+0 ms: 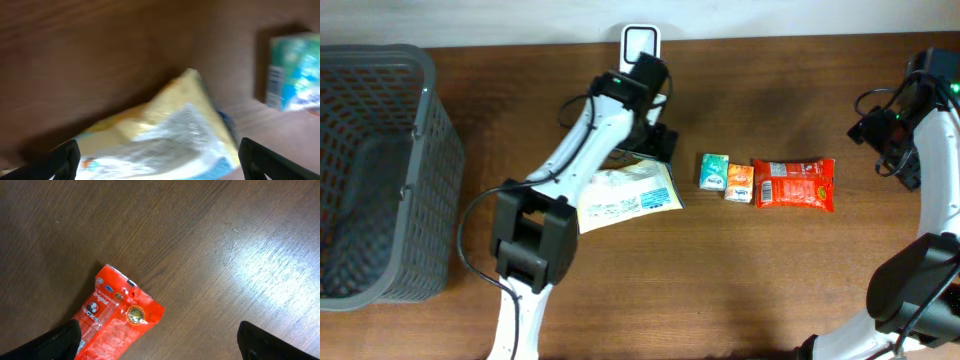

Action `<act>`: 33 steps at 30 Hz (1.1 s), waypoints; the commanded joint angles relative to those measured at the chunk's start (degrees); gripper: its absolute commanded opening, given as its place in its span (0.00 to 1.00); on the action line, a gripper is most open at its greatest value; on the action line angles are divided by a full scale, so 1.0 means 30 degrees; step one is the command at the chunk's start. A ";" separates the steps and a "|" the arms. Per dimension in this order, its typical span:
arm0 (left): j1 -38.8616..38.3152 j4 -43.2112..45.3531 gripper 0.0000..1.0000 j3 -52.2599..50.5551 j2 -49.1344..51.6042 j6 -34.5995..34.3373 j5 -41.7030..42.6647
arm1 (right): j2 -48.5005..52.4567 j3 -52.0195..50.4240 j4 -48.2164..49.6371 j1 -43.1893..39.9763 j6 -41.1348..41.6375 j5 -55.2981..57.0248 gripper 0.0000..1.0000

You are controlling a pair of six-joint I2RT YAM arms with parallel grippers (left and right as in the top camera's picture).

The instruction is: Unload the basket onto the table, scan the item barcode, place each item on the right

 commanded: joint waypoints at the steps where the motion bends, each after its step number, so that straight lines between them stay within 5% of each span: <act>1: 0.1785 -0.0670 0.99 -0.0066 0.0138 0.0095 -0.1559 | -0.0204 0.0182 0.0007 -0.0051 -0.0022 0.0051 0.99; 7: 0.3679 -0.1945 0.99 -0.0066 0.0138 0.0095 -0.2382 | -0.0204 0.0182 0.1071 -0.0022 0.0051 -0.0670 0.99; 10: 0.3912 -0.1836 0.99 -0.0073 0.0153 0.0095 -0.2164 | -0.0175 0.0160 -0.0350 0.0036 -0.0554 -0.6783 0.99; 14: 0.4262 -0.1887 0.99 -0.0073 0.0197 -0.0903 -0.1807 | -0.0146 -0.2943 -0.0036 0.1107 -0.2769 -0.5275 0.99; 16: 0.4189 -0.0670 0.99 -0.0073 0.0197 -0.0911 -0.0874 | -0.0146 -0.7009 0.3395 0.1093 -0.1821 -0.7089 0.99; 28: 0.4189 -0.0648 0.99 -0.0073 0.0189 -0.0903 -0.0874 | 0.0466 -0.8196 0.5982 0.1115 0.1858 -0.7533 1.00; 33: 0.4189 -0.0656 0.99 -0.0073 0.0197 -0.0903 -0.0874 | 0.0466 -1.0513 0.7854 0.1129 0.4408 -0.7570 0.87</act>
